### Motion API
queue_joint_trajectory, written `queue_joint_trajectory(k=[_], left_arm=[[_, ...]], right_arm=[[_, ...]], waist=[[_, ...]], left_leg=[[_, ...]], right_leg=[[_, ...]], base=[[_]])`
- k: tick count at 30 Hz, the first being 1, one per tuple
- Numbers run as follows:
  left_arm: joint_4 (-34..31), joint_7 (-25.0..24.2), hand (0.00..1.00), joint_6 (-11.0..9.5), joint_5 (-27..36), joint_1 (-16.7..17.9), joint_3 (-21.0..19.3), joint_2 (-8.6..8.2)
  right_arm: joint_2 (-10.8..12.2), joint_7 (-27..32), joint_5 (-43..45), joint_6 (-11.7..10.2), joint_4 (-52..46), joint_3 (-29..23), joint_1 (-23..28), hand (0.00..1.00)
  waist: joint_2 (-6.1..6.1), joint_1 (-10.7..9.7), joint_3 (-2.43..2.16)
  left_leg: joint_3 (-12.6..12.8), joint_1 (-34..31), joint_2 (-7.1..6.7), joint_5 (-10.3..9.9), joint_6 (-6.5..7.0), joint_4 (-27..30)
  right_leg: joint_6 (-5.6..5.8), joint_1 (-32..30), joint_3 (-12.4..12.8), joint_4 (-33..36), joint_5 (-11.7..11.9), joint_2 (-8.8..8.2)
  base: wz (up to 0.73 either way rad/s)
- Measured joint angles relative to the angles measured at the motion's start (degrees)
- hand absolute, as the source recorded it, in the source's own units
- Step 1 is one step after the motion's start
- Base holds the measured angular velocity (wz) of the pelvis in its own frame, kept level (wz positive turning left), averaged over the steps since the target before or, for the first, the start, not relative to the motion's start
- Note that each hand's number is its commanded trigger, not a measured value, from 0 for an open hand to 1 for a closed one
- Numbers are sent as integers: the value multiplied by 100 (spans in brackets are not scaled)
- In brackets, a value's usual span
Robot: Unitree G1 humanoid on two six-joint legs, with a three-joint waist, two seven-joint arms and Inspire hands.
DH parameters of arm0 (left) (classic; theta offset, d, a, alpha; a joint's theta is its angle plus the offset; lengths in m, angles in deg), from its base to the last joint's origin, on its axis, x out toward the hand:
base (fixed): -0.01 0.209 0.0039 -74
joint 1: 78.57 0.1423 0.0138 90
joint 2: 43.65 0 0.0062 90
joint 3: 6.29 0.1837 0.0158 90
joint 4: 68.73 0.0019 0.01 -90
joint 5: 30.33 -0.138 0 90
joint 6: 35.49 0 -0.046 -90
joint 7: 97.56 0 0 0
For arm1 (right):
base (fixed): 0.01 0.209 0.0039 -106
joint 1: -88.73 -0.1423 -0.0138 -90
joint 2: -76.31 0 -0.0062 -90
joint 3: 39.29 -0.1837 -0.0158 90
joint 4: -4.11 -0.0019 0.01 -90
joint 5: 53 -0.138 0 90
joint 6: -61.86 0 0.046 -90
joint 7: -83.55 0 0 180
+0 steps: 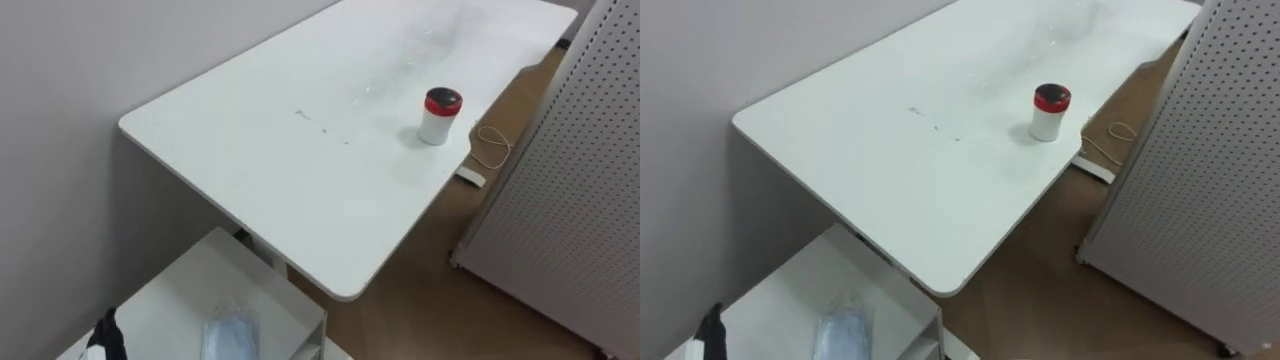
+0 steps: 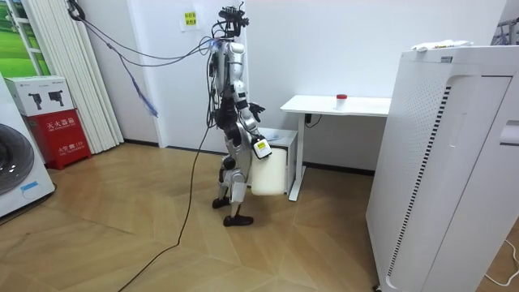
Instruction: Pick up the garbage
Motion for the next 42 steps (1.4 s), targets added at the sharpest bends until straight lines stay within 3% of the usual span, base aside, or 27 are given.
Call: queue_joint_trajectory(k=[4,6,13,18,22,27,31,37,42], left_arm=[[14,264,0,-20,10,-193,106,58],[211,438,0,-172,4,-315,122,60],[1099,625,0,-244,343,-1145,565,232],[1245,628,0,-320,352,-1291,1008,278],[1255,668,0,-319,315,-1307,1047,274],[1355,788,0,-317,328,-1322,1388,255],[1562,852,0,-293,261,-1449,1401,261],[1588,852,0,-181,3,-1549,1491,272],[1701,829,0,85,-389,-1743,1714,278]], right_arm=[[-22,12,66,5,9,9,-190,100],[-36,29,98,-5,12,18,-331,100],[-45,154,54,-225,-26,299,-664,100],[-58,231,-148,-264,-238,437,-670,100],[-115,316,-317,-320,-311,656,-664,100],[-162,456,-542,-433,-346,863,-668,100],[-173,528,-595,-437,-482,864,-668,100],[-174,513,-665,-440,-706,864,-687,100],[-168,530,-768,-426,-769,921,-740,100]], waist=[[33,-40,30],[126,-173,91],[193,-375,205],[183,-515,230],[163,-616,239],[163,-625,240],[138,-646,251],[79,-736,269],[67,-788,280]], left_leg=[[-13,-404,0,-1,-1,261],[-8,-526,5,-1,-1,326],[-6,-1349,-1,-3,2,855],[12,-1863,76,-167,20,1150],[18,-2117,100,-167,20,1351],[37,-2396,179,-152,5,1491],[42,-2556,160,-147,-4,1511],[-2,-3005,177,-147,-8,1745],[-6,-3254,253,-266,25,1989]], right_leg=[[-5,-359,35,131,3,-31],[-7,-515,12,275,2,-54],[-102,-1412,26,939,-56,-179],[-199,-1992,50,1377,-56,-179],[-244,-2243,36,1507,-59,-214],[-311,-2481,36,1536,-8,-152],[-334,-2687,41,1664,-36,-185],[-351,-3047,-29,1799,-63,-202],[-336,-3225,-7,1926,-86,-182]], base=[[-4],[4],[0],[-4],[-1],[-3],[1],[7],[-3]])
